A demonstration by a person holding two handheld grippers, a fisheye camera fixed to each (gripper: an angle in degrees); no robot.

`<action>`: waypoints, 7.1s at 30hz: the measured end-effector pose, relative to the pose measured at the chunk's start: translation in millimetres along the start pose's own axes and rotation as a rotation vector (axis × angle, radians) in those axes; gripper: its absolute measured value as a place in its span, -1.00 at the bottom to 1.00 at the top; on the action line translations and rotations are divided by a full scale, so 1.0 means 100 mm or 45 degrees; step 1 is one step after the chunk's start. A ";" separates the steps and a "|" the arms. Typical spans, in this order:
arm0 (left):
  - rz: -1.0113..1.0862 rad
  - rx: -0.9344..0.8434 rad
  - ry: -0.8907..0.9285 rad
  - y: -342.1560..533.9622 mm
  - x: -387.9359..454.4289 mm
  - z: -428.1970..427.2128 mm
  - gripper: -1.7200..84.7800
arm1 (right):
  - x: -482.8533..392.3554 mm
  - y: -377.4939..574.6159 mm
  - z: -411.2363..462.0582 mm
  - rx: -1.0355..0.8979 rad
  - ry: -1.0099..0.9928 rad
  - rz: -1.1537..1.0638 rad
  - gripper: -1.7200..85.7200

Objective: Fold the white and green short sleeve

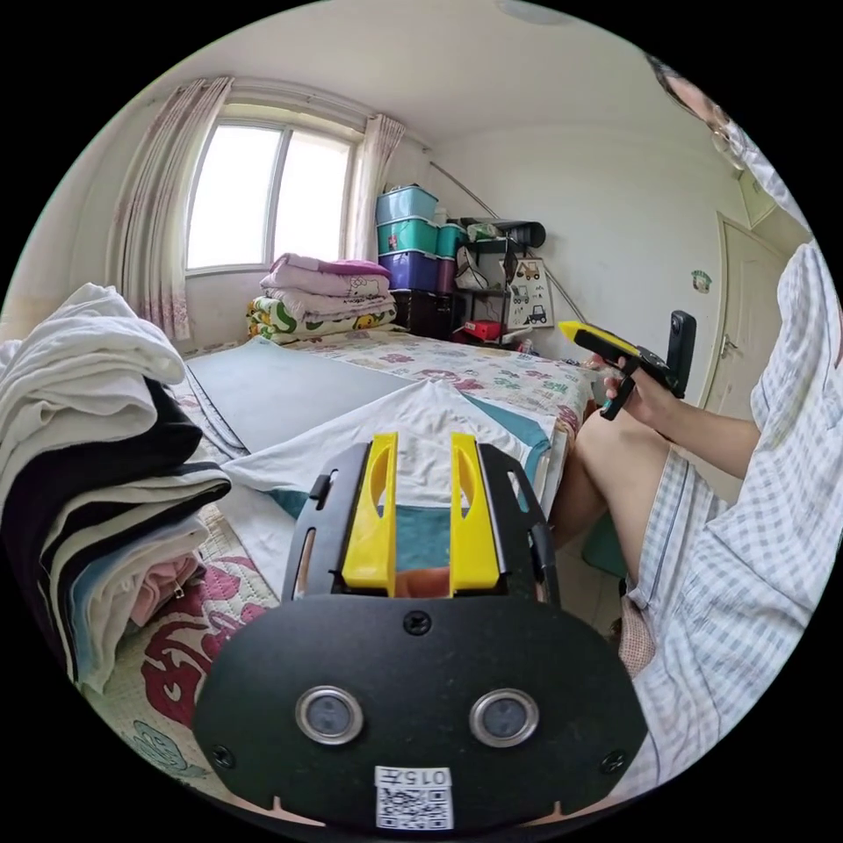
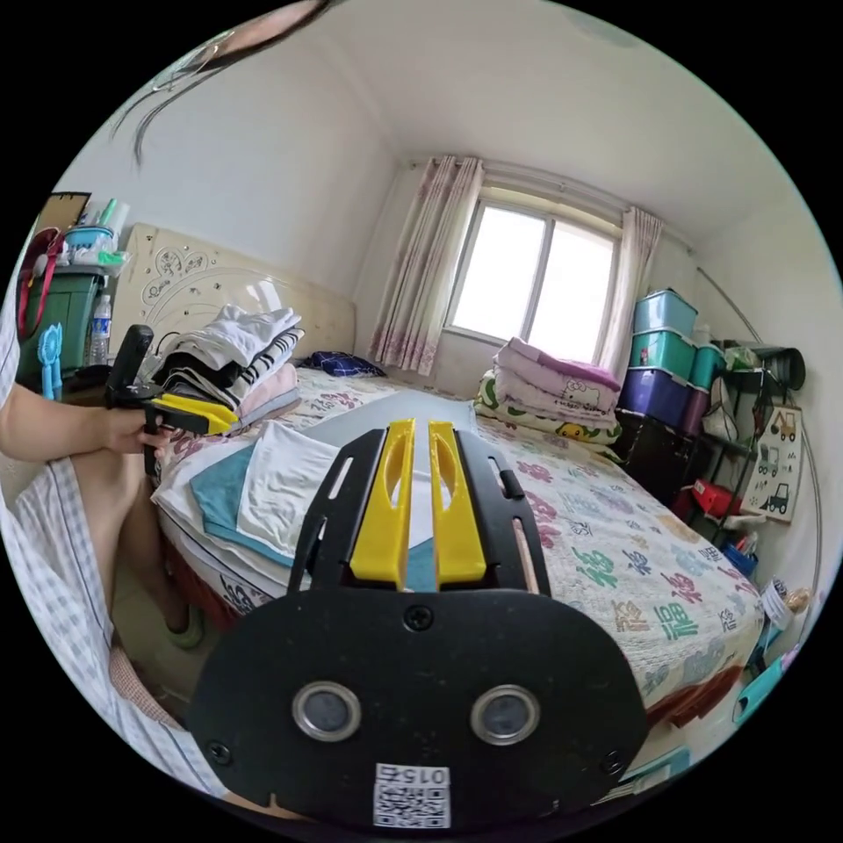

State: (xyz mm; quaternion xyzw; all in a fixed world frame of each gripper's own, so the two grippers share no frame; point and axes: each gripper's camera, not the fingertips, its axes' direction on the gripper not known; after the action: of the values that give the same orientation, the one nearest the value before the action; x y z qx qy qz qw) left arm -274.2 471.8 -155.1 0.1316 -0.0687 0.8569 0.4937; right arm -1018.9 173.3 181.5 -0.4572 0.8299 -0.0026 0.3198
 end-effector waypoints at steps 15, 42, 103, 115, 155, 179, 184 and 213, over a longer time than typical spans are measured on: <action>0.267 -0.472 0.246 -0.34 0.47 0.89 -0.76 | 0.07 -0.23 0.59 -0.879 -0.689 -0.122 -0.80; 0.040 -0.452 -0.126 -1.74 -0.99 1.11 -0.93 | 0.26 -3.06 1.94 -0.938 -0.564 -0.208 -0.88; -0.642 -0.376 -0.029 -0.49 -1.64 1.95 -0.73 | 0.39 -4.01 2.63 -0.910 -0.503 0.051 -0.75; -0.764 -0.671 0.044 -0.83 -2.17 4.27 -0.84 | 0.39 -3.84 3.90 -1.053 -0.497 -0.091 -0.88; -0.177 -0.569 -0.180 -0.63 -1.18 2.40 -0.68 | -0.91 -4.31 5.30 -1.101 -0.840 0.373 -0.74; -0.487 -0.103 -0.586 -0.09 -1.04 0.72 -0.94 | -2.48 -5.52 6.24 -0.993 -0.835 0.190 -0.97; -0.529 -0.049 -0.663 0.05 -0.98 0.47 -0.96 | -3.42 -5.63 6.53 -0.990 -0.943 0.119 -0.97; -0.342 -0.226 -0.288 0.71 -0.99 0.30 -0.86 | -0.35 -4.08 3.64 -0.947 -0.660 0.261 -0.79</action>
State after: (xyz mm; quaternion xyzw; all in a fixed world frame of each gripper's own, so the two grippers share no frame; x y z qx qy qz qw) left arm -284.0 346.7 -154.9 0.1912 -0.1808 0.7536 0.6024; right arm -502.5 67.1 30.9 -0.4419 0.7081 0.4414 0.3295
